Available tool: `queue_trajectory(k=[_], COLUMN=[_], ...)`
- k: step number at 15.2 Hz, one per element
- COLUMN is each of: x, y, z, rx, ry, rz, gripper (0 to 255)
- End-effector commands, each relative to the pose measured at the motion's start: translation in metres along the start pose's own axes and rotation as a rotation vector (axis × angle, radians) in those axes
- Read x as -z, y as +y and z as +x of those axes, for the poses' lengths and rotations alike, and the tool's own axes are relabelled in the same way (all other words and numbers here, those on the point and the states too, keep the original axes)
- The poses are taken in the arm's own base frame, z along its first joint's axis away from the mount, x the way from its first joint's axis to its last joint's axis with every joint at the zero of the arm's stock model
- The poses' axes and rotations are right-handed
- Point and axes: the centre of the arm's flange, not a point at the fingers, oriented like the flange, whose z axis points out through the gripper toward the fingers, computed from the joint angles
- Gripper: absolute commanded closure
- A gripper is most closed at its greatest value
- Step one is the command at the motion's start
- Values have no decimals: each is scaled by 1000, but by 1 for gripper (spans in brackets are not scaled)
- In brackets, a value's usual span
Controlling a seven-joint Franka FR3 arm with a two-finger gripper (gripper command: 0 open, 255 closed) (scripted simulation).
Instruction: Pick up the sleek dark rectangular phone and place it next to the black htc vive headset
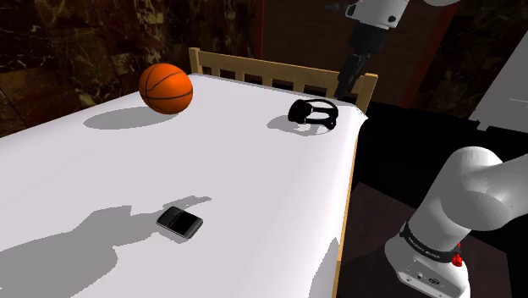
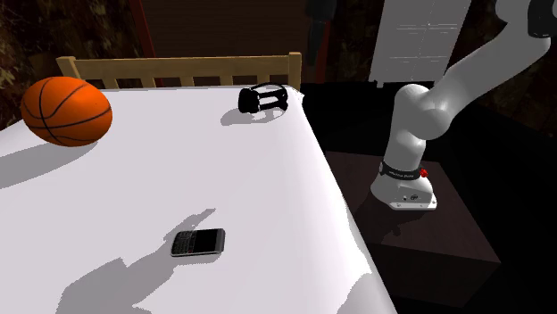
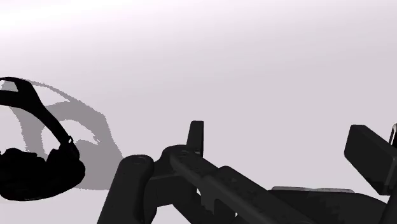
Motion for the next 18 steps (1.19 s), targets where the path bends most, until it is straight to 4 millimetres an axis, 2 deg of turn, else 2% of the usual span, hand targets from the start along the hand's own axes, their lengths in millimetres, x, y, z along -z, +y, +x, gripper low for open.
queue_trajectory(k=[1, 18], x=[0, -126], y=[0, -166], z=[0, 106], rx=[0, 138], ry=[0, -52], rz=[0, -49], gripper=[0, 0])
